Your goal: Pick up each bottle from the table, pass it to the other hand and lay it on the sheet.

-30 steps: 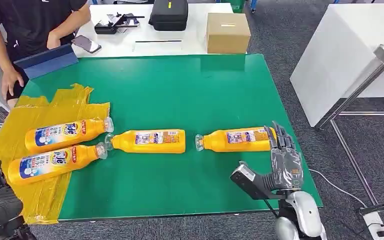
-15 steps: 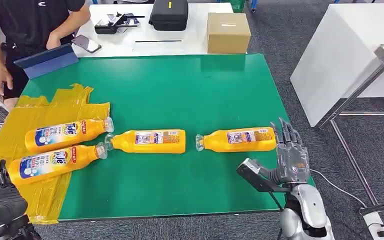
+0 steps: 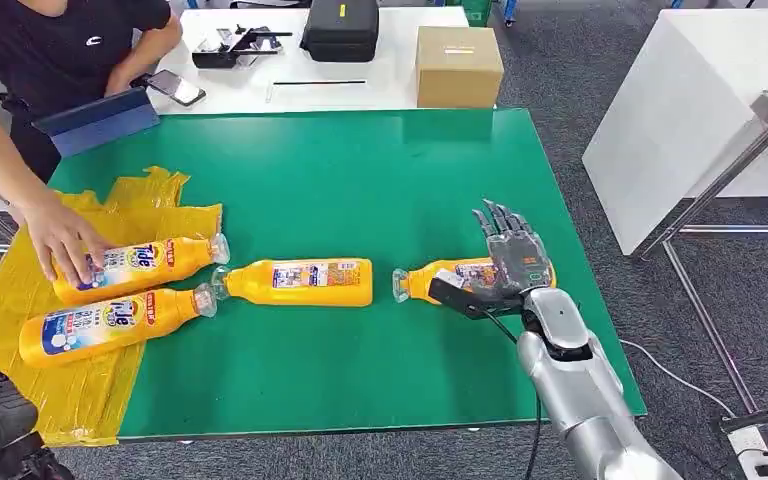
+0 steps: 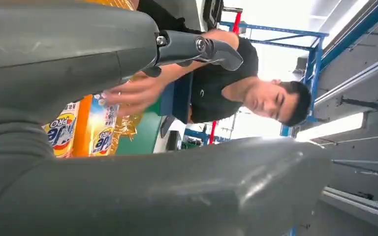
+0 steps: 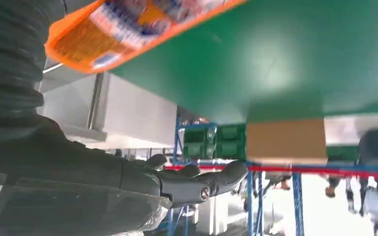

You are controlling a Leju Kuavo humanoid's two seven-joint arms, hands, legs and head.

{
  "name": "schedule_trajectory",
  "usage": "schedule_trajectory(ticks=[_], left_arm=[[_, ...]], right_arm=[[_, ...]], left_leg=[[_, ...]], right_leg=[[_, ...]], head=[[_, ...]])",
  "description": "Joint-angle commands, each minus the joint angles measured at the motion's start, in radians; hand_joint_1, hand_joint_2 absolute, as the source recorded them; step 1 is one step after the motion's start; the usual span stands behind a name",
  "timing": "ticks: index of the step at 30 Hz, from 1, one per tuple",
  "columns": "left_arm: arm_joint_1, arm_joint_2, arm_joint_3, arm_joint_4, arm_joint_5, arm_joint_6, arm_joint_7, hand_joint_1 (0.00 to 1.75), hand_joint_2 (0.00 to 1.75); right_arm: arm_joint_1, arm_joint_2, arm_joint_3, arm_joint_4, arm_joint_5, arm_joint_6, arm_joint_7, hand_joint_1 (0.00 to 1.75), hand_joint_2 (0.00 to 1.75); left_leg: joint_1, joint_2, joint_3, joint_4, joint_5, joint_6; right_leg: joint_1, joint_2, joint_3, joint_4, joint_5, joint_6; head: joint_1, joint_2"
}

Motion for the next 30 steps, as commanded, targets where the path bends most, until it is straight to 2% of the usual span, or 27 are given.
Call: schedule_trajectory(ticks=[1,5,8,9,13,18,22,30], left_arm=[[-0.031,0.048,0.008,0.099,0.011,0.004,-0.009,0.00,0.00],[-0.019,0.067,-0.008,0.109,0.026,0.006,-0.013,0.00,0.00],[-0.009,0.077,-0.020,0.105,0.038,0.006,-0.015,0.00,0.00],[-0.006,0.079,-0.023,0.103,0.041,0.007,-0.014,0.00,0.00],[-0.002,0.081,-0.027,0.099,0.048,0.009,-0.012,0.00,0.00],[-0.005,0.081,-0.028,0.101,0.049,0.010,-0.011,0.00,0.00],[0.013,0.072,-0.023,0.084,0.051,0.020,-0.012,0.00,0.00],[0.032,0.064,-0.013,0.078,0.052,0.015,-0.012,0.00,0.00]], right_arm=[[-0.111,-0.025,0.124,0.268,-0.025,-0.009,0.002,0.00,1.75],[-0.100,-0.061,0.142,0.261,-0.067,0.003,-0.001,0.00,1.75],[-0.034,-0.104,0.129,0.138,-0.168,-0.023,-0.057,0.00,1.75],[-0.008,-0.123,0.133,0.077,-0.183,-0.021,-0.046,0.00,0.00],[0.061,-0.152,0.110,-0.097,-0.232,-0.033,-0.036,0.00,0.00],[0.076,-0.156,0.102,-0.145,-0.239,-0.038,-0.036,0.00,0.00],[0.121,-0.153,0.066,-0.267,-0.256,-0.050,-0.039,0.00,0.00],[0.130,-0.141,0.058,-0.286,-0.237,-0.035,-0.039,0.00,0.00]], left_leg=[[0.000,0.002,0.006,-0.001,-0.002,-0.003],[0.000,0.002,0.005,-0.001,-0.002,-0.002],[0.000,0.000,0.003,-0.001,-0.001,-0.002],[0.000,-0.002,0.005,-0.001,-0.001,-0.002],[-0.001,-0.003,0.002,-0.001,0.000,-0.001],[-0.002,-0.001,0.002,-0.001,-0.001,0.000],[-0.002,-0.001,0.001,-0.001,0.000,0.000],[-0.001,0.000,0.001,-0.001,-0.001,-0.001]], right_leg=[[0.000,0.001,0.005,-0.002,-0.001,-0.001],[0.000,0.000,0.004,-0.002,-0.001,-0.001],[0.000,-0.001,0.003,-0.002,-0.001,-0.001],[0.000,-0.004,0.004,-0.002,-0.001,-0.001],[-0.001,-0.003,0.002,-0.001,-0.001,0.000],[-0.001,-0.001,0.003,-0.001,0.000,0.001],[-0.001,-0.002,0.000,-0.001,0.000,0.001],[-0.001,-0.001,0.001,-0.001,0.000,0.001]], head=[[0.000,0.000],[0.000,0.000],[0.000,0.000],[0.000,0.000],[0.000,0.000],[0.000,0.000],[0.000,0.000],[0.000,0.000]])
